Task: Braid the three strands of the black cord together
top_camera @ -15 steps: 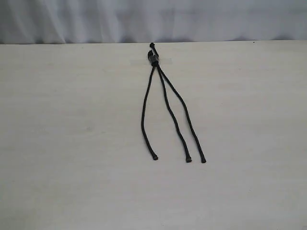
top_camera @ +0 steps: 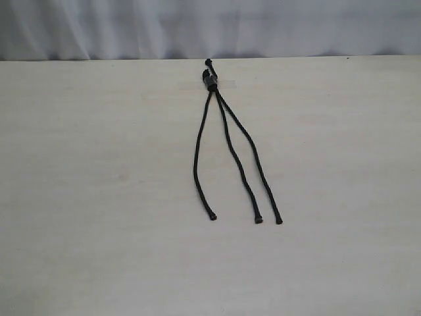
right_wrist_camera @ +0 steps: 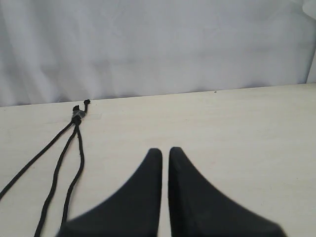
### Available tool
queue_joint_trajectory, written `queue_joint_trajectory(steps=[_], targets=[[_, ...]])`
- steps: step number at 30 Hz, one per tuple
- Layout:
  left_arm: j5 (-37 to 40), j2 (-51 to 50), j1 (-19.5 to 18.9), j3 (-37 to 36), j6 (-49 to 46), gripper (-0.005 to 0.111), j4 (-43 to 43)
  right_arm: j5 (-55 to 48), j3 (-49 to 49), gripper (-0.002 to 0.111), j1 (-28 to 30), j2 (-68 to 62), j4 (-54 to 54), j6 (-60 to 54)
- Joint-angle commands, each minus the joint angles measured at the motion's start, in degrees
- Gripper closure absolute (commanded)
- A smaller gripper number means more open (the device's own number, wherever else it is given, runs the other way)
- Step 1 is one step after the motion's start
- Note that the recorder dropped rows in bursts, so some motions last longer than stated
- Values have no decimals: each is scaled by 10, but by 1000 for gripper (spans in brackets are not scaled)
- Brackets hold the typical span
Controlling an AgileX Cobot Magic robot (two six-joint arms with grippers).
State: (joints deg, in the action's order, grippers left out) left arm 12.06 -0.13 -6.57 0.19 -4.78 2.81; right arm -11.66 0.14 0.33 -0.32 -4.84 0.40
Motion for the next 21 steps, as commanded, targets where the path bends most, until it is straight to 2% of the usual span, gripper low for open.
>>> queue_joint_trajectory(steps=[1,3,5,7,8,11,13,15,18,19,21], targets=[[-102,1,0,-2,10,107,-72,37,-1,104,3,3,-21,-4],[-268,1,0,-2,62,107,-204,103,-1,104,3,3,-83,-4],[-395,1,0,-2,235,107,-244,214,-1,104,3,3,-169,-4],[-463,1,0,-2,335,107,-220,317,-1,104,3,3,-246,7],[-496,1,0,-2,364,107,-206,337,-1,104,3,3,-248,33],[-585,1,0,12,368,107,-129,403,-1,104,3,3,-147,90],[-584,1,0,43,328,107,-37,381,31,104,1,3,-15,113],[-491,-19,0,98,315,107,61,313,85,104,1,-37,65,174],[-375,-103,0,174,392,107,180,224,160,104,1,-146,139,235],[-368,-131,0,194,416,107,242,209,178,104,1,-180,156,259],[-405,-200,0,226,489,107,383,196,221,104,1,-263,203,287]])
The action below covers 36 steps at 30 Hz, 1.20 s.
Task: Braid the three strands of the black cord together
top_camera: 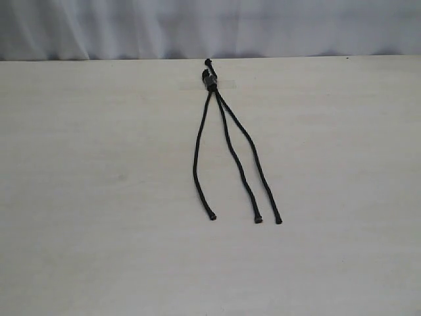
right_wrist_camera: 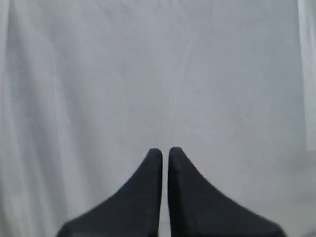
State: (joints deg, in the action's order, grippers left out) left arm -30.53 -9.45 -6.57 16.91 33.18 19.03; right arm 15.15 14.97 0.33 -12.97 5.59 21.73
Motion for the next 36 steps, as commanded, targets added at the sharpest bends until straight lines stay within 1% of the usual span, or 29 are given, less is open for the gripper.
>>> queue_joint_trajectory(steps=[1,2,3,5,8,10,12,16,18,19,21,22,24,26,27,30,32,33,34,36], targets=[[-13,-133,0,71,142,107,278,-77,95,104,-3,-169,124,82],[-46,-171,0,91,183,107,354,-85,117,104,-13,-208,147,91],[-64,-195,0,105,202,107,389,-97,139,104,-27,-245,162,93],[-58,-248,0,136,210,107,439,-132,182,104,-64,-314,184,87],[-30,-313,0,167,188,107,449,-156,247,104,-118,-407,240,79],[-24,-343,0,183,169,107,446,-192,293,104,-130,-459,255,79],[21,-380,0,203,144,107,426,-264,348,104,-129,-516,260,79],[175,-458,0,241,139,107,392,-434,438,104,-117,-630,266,77],[238,-503,12,258,161,107,384,-467,458,104,-116,-676,257,57],[279,-524,28,269,169,107,387,-467,464,104,-116,-700,232,22],[373,-565,72,302,169,107,384,-469,476,104,-116,-743,149,-81],[438,-590,103,324,165,107,373,-473,484,104,-116,-765,98,-139],[548,-639,163,368,110,107,316,-491,507,104,-115,-804,7,-246],[604,-696,209,416,-13,107,204,-516,534,104,-115,-841,-48,-316],[615,-724,227,436,-83,107,133,-527,546,104,-115,-857,-61,-328],[619,-803,261,477,-265,107,-54,-531,562,104,-115,-887,-60,-333],[619,-846,279,496,-327,107,-155,-523,563,104,-106,-894,-51,-333],[620,-867,289,505,-346,107,-190,-518,563,104,-97,-896,-51,-333],[621,-883,298,512,-352,107,-205,-518,563,104,-86,-896,-51,-333],[623,-922,325,530,-362,106,-211,-517,563,104,-58,-896,-56,-328]])
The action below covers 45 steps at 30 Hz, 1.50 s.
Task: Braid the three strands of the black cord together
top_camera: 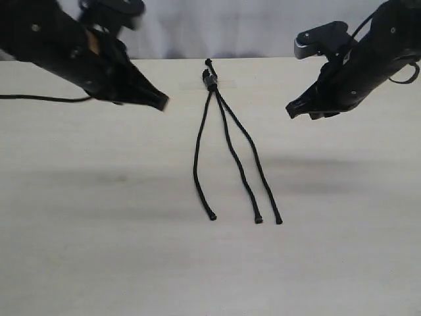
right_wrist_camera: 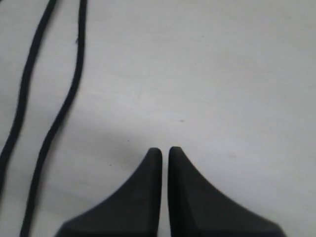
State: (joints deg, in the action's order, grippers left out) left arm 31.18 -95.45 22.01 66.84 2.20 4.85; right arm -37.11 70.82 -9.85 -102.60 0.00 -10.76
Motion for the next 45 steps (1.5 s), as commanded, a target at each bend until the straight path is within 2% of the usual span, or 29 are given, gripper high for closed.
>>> queue_joint_trajectory(steps=[1,5,8,11,14,17,25,31,35,36,40,45], targets=[[6,-80,55,37,-52,104,-71,6,5,104,63,1,-19,-3],[4,-148,110,82,-50,84,-74,10,2,104,123,1,-107,-47],[31,-199,134,140,-22,68,-82,8,-8,104,137,1,-170,-102],[78,-249,147,198,-4,59,-88,6,-9,104,137,1,-222,-154],[97,-294,151,244,11,55,-108,3,-9,104,137,1,-262,-202],[97,-327,153,279,13,54,-113,-2,-9,104,137,1,-263,-204],[117,-385,153,329,40,54,-114,-2,-9,104,137,1,-263,-204],[132,-400,153,335,68,57,-66,-1,-9,104,137,1,-266,-204],[168,-400,153,335,71,77,-24,3,-9,104,137,1,-266,-204],[175,-400,153,335,71,85,-20,4,-9,104,137,1,-266,-204],[182,-400,153,335,69,105,-21,5,-9,104,137,1,-266,-204],[198,-396,153,350,44,107,-21,5,-9,104,137,1,-266,-204]])
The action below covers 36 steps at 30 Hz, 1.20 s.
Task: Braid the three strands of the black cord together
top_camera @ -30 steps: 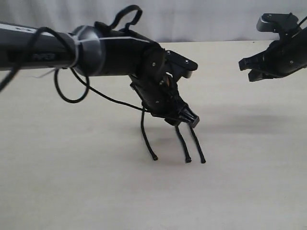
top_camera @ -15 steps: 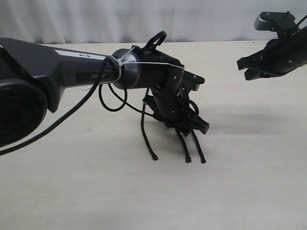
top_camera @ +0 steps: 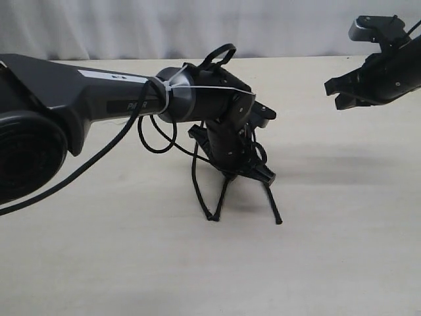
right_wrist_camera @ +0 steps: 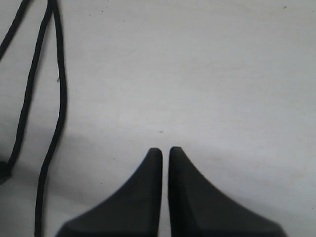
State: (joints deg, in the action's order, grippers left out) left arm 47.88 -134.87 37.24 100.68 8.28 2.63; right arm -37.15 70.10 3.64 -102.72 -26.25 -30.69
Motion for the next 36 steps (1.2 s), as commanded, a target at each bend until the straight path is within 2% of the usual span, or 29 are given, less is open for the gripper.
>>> queue_joint_trajectory(steps=[1,6,11,15,18,22,27,32,35,36], targets=[[41,2,1,20,-23,107,1,7,-2,104,2,2,-3,-5],[81,37,1,75,-42,107,8,7,-2,104,2,2,-5,-5],[139,94,-19,87,-54,107,56,8,-2,104,2,2,-5,-5],[205,114,-81,82,-36,107,113,8,-2,104,2,2,-15,-5],[167,114,-129,34,-36,107,113,8,-2,104,2,2,-16,-5],[82,114,-184,-69,-22,107,104,11,-2,104,2,2,-16,-5],[5,114,-192,-144,-17,107,101,12,-2,104,2,2,-16,-5],[-23,114,-192,-159,-17,105,104,16,-2,104,2,2,-16,0],[-23,114,-192,-159,-17,91,100,25,-2,104,2,2,-16,15],[-23,114,-192,-159,-17,83,100,25,-2,104,2,2,-16,15]])
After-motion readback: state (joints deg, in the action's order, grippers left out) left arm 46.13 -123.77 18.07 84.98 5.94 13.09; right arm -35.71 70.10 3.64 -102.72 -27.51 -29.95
